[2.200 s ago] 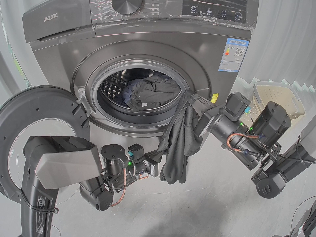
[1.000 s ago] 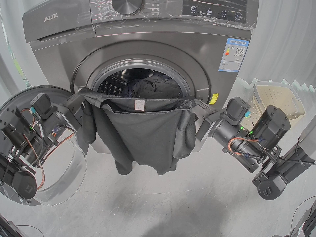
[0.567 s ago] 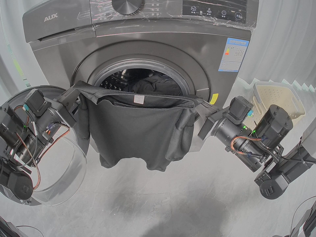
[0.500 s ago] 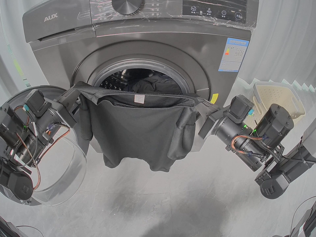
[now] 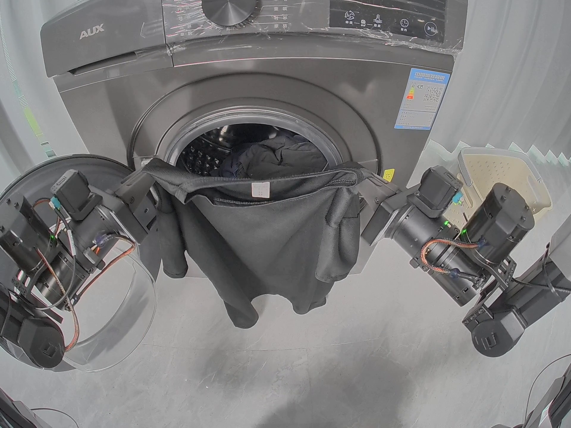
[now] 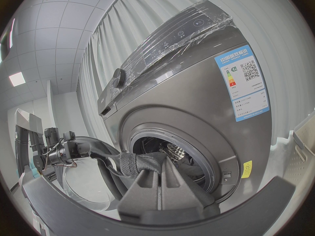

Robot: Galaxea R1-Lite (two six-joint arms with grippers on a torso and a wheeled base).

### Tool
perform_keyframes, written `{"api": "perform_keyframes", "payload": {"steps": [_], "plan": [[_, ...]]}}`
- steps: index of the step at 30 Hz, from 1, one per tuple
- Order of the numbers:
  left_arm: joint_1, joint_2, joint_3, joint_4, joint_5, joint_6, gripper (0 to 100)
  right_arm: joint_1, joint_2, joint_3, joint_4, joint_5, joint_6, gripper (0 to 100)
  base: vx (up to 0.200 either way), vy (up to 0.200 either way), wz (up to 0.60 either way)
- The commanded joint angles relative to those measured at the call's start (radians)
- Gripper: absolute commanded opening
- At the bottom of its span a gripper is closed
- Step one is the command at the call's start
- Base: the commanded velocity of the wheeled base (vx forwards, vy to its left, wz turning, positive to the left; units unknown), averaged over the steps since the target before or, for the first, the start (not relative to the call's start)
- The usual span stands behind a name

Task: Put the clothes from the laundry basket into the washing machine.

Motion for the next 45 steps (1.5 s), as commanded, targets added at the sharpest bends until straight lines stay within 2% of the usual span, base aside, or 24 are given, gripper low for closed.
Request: {"api": "perform_keyframes", "payload": {"steps": [1,9,11,14,19,20,27,38,40,44,45], "plan": [[-0.033,0.05,0.013,0.0,0.003,0.005,0,-0.004,-0.001,-0.003,0.0,-0.001,0.0,0,0.0,0.0,0.0],[-0.082,0.129,-0.004,-0.001,0.006,0.03,0,0.004,0.002,0.009,0.0,0.002,0.008,0,0.0,0.0,0.0],[-0.11,0.163,-0.028,-0.003,0.012,0.039,0,0.02,0.008,0.039,0.001,0.001,0.009,0,0.0,0.0,0.0],[-0.114,0.185,-0.073,-0.001,0.014,0.047,0,0.05,0.016,0.111,0.009,0.001,0.009,0,0.0,0.0,0.0],[-0.142,0.186,-0.1,-0.003,0.016,0.047,0,0.103,0.079,0.121,0.0,-0.007,0.028,0,0.0,0.0,0.0],[-0.145,0.183,-0.102,-0.003,0.017,0.047,0,0.114,0.089,0.121,0.0,-0.007,0.032,100,0.0,0.0,0.0],[-0.162,0.152,-0.133,-0.003,0.035,0.044,0,0.157,0.229,0.164,0.006,-0.007,0.035,100,0.0,0.0,0.0],[-0.18,0.123,-0.146,-0.003,0.039,0.041,0,0.177,0.395,0.157,0.0,-0.004,0.037,100,0.0,0.0,0.0],[-0.18,0.119,-0.146,-0.003,0.039,0.039,0,0.175,0.415,0.143,0.0,-0.004,0.039,100,0.0,0.0,0.0],[-0.196,0.119,-0.139,-0.003,0.037,0.041,0,0.149,0.457,0.014,0.0,-0.005,0.039,100,0.0,0.0,0.0],[-0.196,0.119,-0.139,-0.003,0.037,0.041,0,0.149,0.457,0.014,0.0,-0.005,0.039,100,0.0,0.0,0.0]]}}
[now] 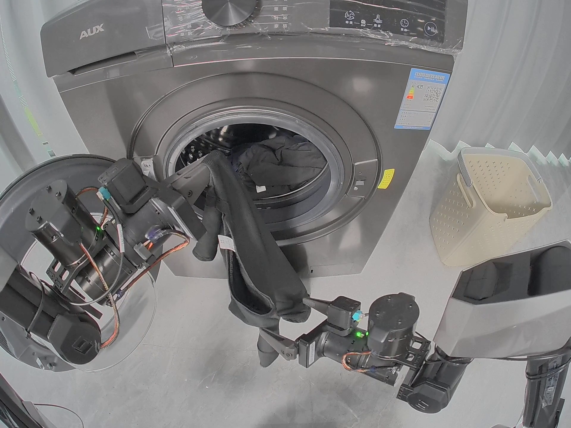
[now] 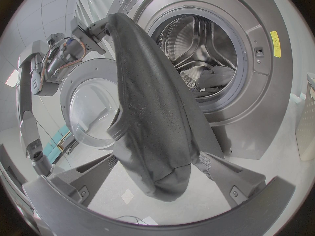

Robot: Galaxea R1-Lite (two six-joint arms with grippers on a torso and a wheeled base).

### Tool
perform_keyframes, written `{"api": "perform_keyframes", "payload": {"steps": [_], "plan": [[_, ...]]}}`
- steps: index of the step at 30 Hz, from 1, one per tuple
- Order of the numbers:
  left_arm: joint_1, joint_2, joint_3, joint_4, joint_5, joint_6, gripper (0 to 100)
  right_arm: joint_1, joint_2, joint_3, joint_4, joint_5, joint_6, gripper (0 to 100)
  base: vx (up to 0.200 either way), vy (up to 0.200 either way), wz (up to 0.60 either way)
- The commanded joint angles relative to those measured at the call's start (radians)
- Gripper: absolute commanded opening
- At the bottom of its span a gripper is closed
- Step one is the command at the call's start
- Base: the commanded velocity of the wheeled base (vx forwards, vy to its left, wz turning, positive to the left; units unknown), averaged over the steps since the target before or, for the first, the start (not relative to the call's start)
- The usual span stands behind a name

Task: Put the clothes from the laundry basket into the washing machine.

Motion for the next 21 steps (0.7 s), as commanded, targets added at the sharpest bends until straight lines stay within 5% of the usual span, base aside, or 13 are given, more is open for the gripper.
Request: {"api": "perform_keyframes", "payload": {"steps": [1,12,21], "plan": [[-0.017,-0.007,0.009,0.0,-0.001,0.001,0,-0.035,0.082,-0.14,0.003,-0.001,-0.001,100,0.0,0.0,0.0],[-0.037,-0.013,0.012,0.0,-0.001,0.001,0,-0.104,0.215,-0.413,0.018,-0.001,-0.017,100,0.0,0.0,0.0],[-0.053,-0.037,0.017,0.0,-0.003,-0.004,0,-0.115,0.269,-0.537,0.041,0.008,-0.018,100,0.0,0.0,0.0]]}}
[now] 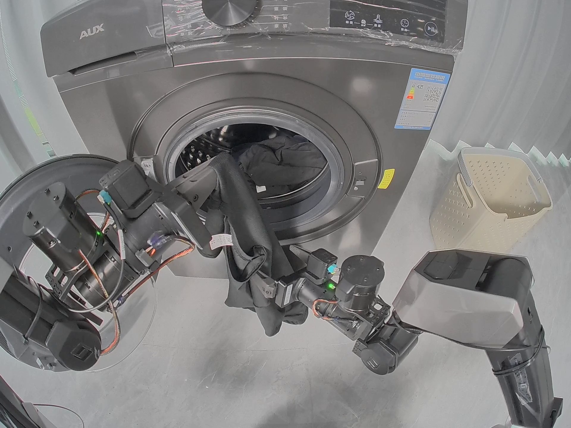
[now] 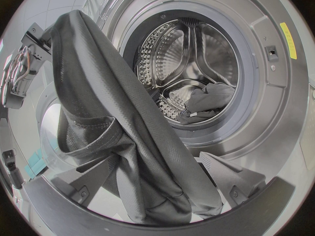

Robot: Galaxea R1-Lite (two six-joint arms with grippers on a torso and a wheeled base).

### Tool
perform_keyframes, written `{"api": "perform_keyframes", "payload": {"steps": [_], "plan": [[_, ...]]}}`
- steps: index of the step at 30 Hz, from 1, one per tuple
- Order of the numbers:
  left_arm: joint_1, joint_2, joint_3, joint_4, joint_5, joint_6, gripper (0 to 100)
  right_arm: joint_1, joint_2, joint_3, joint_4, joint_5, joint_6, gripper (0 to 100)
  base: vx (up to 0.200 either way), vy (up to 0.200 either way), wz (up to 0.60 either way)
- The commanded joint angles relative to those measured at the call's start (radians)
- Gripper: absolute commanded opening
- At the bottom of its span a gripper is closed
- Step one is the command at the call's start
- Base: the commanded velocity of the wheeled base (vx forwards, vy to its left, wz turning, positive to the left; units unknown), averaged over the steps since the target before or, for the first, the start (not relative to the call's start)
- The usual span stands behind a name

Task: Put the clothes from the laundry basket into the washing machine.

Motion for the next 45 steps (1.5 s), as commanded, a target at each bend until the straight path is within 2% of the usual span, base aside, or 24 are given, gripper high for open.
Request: {"api": "perform_keyframes", "payload": {"steps": [1,7,13,14,27,28,29,33,38,41,45], "plan": [[-0.015,-0.022,0.002,-0.001,-0.001,-0.003,0,-0.003,0.058,-0.069,0.006,0.009,-0.001,100,0.0,0.0,0.0],[-0.023,-0.038,0.003,-0.001,-0.002,-0.005,0,0.013,0.103,-0.107,0.006,0.015,-0.002,100,0.0,0.0,0.0],[-0.023,-0.041,0.003,-0.001,-0.002,-0.005,0,0.016,0.136,-0.192,0.007,0.013,-0.001,100,0.0,0.0,0.0],[-0.023,-0.039,0.003,-0.001,-0.002,-0.005,0,0.014,0.136,-0.195,0.007,0.012,0.001,0,0.0,0.0,0.0],[-0.007,-0.027,0.006,0.002,-0.001,-0.006,0,-0.001,0.106,-0.157,-0.008,0.004,0.004,0,0.0,0.0,0.0],[0.056,-0.007,0.026,0.004,-0.005,-0.003,0,-0.026,0.026,-0.065,-0.009,0.001,0.006,0,0.0,0.0,0.0],[0.069,0.001,0.04,0.004,-0.01,-0.001,0,-0.035,0.006,-0.043,-0.011,0.001,0.006,0,0.0,0.0,0.0],[0.114,0.042,0.071,0.002,-0.027,0.005,0,-0.057,-0.068,0.008,-0.011,-0.008,0.006,0,0.0,0.0,0.0],[0.12,0.085,0.126,0.001,-0.053,0.011,0,-0.061,-0.121,0.018,-0.009,-0.01,0.004,0,0.0,0.0,0.0],[0.12,0.131,0.186,0.001,-0.093,0.023,0,-0.052,-0.148,0.017,-0.009,-0.013,0.006,0,0.0,0.0,0.0],[0.125,0.202,0.197,-0.001,-0.097,0.055,0,-0.038,-0.152,0.014,-0.009,-0.033,0.006,0,0.0,0.0,0.0]]}}
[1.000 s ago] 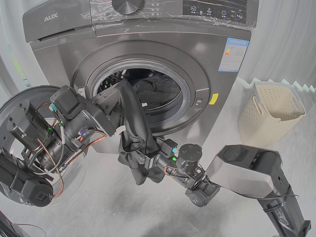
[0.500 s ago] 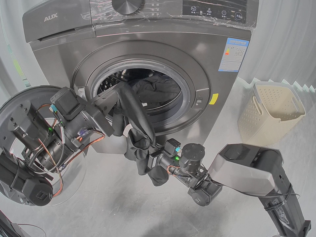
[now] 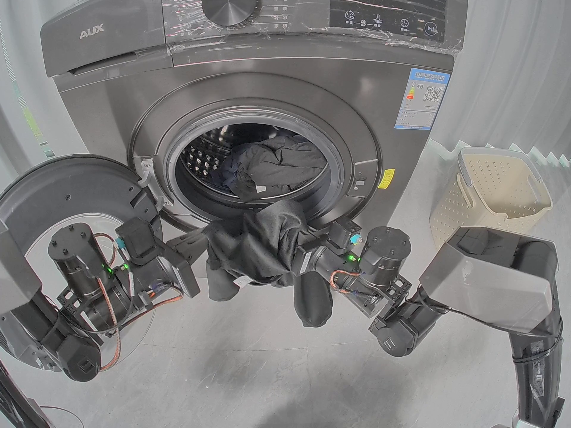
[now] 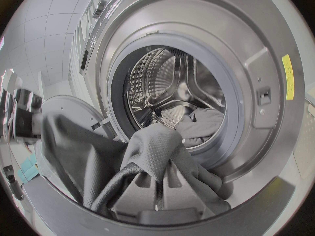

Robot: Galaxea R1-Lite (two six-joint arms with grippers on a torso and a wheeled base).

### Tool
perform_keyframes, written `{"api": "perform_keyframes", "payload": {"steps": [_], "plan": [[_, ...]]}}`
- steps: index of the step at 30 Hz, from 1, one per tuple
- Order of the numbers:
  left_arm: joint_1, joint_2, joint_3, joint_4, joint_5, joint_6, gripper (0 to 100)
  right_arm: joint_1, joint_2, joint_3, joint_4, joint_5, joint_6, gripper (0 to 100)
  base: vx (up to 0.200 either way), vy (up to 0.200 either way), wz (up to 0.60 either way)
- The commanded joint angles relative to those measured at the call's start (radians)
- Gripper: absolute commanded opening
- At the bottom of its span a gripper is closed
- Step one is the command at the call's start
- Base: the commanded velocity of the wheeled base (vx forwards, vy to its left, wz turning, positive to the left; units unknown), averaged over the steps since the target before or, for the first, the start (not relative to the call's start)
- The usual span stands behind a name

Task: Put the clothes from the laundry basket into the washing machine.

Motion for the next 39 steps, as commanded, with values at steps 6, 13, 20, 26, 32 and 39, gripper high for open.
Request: {"api": "perform_keyframes", "payload": {"steps": [6,13,20,26,32,39], "plan": [[0.008,0.16,0.024,-0.004,-0.006,0.055,0,0.034,-0.066,-0.002,0.001,-0.012,0.002,0,0.0,0.0,0.0],[0.01,0.16,0.027,-0.003,-0.007,0.055,100,0.032,-0.073,0.004,0.0,-0.012,0.007,0,0.0,0.0,0.0],[0.013,0.177,0.082,-0.004,-0.012,0.058,100,0.012,-0.077,-0.003,0.001,-0.012,0.005,0,0.0,0.0,0.0],[0.019,0.237,0.142,-0.004,-0.052,0.114,100,-0.023,-0.079,-0.005,0.0,-0.012,0.005,0,0.0,0.0,0.0],[0.02,0.248,0.182,-0.004,-0.079,0.136,100,-0.034,-0.077,-0.008,-0.003,-0.01,0.007,0,0.0,0.0,0.0],[0.019,0.3,0.205,-0.004,-0.081,0.162,100,-0.026,-0.079,-0.002,-0.012,-0.012,0.01,0,0.0,0.0,0.0]]}}
